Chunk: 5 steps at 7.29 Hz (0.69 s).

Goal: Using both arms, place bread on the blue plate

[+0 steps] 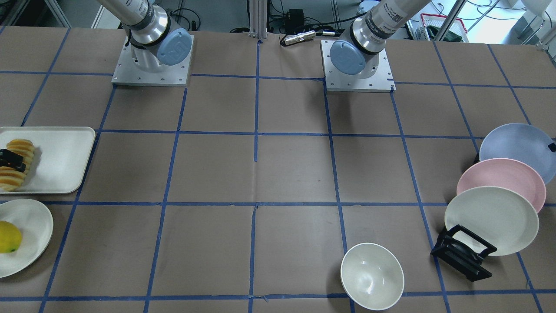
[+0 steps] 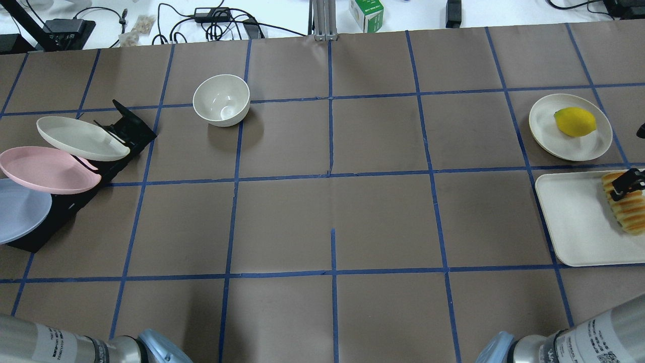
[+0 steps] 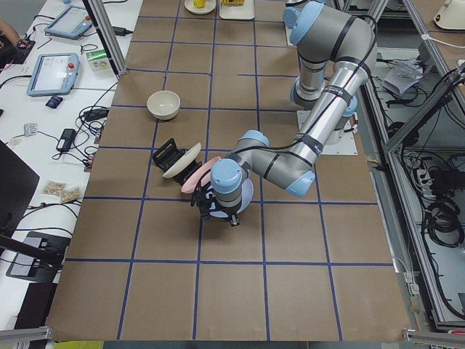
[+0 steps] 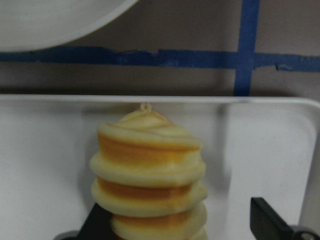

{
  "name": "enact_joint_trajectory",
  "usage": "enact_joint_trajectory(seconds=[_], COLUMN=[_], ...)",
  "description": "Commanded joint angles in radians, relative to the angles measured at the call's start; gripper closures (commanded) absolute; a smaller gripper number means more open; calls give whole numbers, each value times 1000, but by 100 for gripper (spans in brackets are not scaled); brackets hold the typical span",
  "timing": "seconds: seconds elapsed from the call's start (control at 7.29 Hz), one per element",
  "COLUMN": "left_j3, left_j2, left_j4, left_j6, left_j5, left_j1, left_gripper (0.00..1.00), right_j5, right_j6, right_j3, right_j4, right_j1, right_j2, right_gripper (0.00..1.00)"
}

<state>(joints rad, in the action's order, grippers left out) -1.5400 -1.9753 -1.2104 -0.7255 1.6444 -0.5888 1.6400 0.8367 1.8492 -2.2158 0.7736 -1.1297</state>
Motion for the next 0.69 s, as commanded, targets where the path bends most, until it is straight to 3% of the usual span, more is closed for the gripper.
enact_joint_trajectory(seconds=[0.0, 0.27, 0.55], left_j3=[70, 81, 84], left_j2=[16, 48, 119], left_j4=[-40, -200, -282], left_j6=[-2, -5, -5], left_j5=[44, 142, 181], left_j1=[-5, 1, 3], left_gripper=[100, 100, 100], right_j5=[-40, -83, -74], right_j6=[-2, -16, -18], right_j3=[1, 1, -8], right_j4=[1, 4, 2], right_j1=[1, 1, 1], right_j2=[2, 8, -2], right_gripper=[0, 0, 0])
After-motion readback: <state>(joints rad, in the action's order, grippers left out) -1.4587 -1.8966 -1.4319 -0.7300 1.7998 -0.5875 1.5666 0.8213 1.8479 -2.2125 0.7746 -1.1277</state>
